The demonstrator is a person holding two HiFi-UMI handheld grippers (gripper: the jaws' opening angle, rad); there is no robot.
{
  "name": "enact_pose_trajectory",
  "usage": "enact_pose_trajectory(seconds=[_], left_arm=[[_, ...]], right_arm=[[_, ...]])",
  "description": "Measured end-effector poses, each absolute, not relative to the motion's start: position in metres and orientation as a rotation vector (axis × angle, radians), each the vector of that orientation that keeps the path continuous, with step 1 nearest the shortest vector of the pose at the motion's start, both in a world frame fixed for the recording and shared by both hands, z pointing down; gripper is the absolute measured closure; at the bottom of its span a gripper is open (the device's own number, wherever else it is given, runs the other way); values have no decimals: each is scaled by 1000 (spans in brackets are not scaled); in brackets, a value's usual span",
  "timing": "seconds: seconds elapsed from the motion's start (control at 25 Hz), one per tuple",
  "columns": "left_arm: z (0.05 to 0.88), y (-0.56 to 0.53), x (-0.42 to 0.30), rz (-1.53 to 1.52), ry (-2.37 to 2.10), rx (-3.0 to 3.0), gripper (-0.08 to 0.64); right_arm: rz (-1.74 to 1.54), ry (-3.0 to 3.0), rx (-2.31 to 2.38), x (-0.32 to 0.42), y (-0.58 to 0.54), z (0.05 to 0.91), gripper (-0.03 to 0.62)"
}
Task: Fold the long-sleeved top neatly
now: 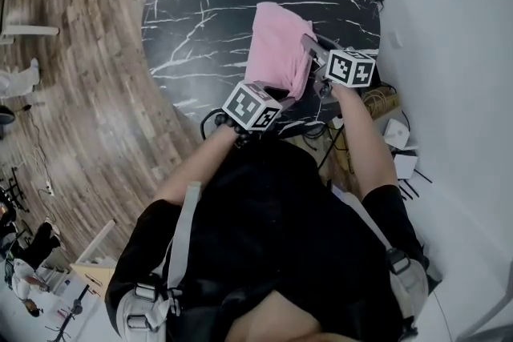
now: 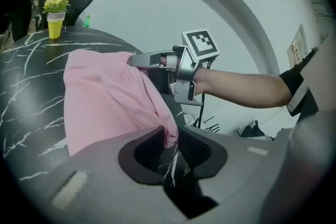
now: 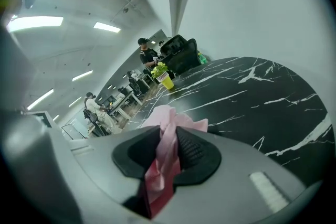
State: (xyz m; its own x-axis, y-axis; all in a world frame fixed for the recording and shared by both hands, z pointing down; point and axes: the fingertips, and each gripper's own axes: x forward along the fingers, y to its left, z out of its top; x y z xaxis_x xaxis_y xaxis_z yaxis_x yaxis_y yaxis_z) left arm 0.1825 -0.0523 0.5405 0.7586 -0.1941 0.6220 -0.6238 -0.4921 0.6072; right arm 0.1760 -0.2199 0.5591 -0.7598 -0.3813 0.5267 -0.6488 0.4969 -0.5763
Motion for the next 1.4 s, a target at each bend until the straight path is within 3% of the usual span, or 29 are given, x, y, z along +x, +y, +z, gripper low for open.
enact_pose_trajectory(seconds=[0.2,0.4,0.72,1.04,1.4], left_arm=[[548,-50,203,599,-614,2034,448],[547,-50,211,610,-635,2056,442],[536,-57,192,552,-720,2054,436],[541,-70,151,559,-892,2026,437],[568,-69,127,681,-1004,2027,436]], right_arm=[[1118,-2382,879,192,-220,569,496],[993,-2322,1001,222,-232,577,428],[903,-2340,1077,242,-243,559,428],[755,-2519,776,174,-203,516,434],[594,-2422,512,152,-137,552,451]])
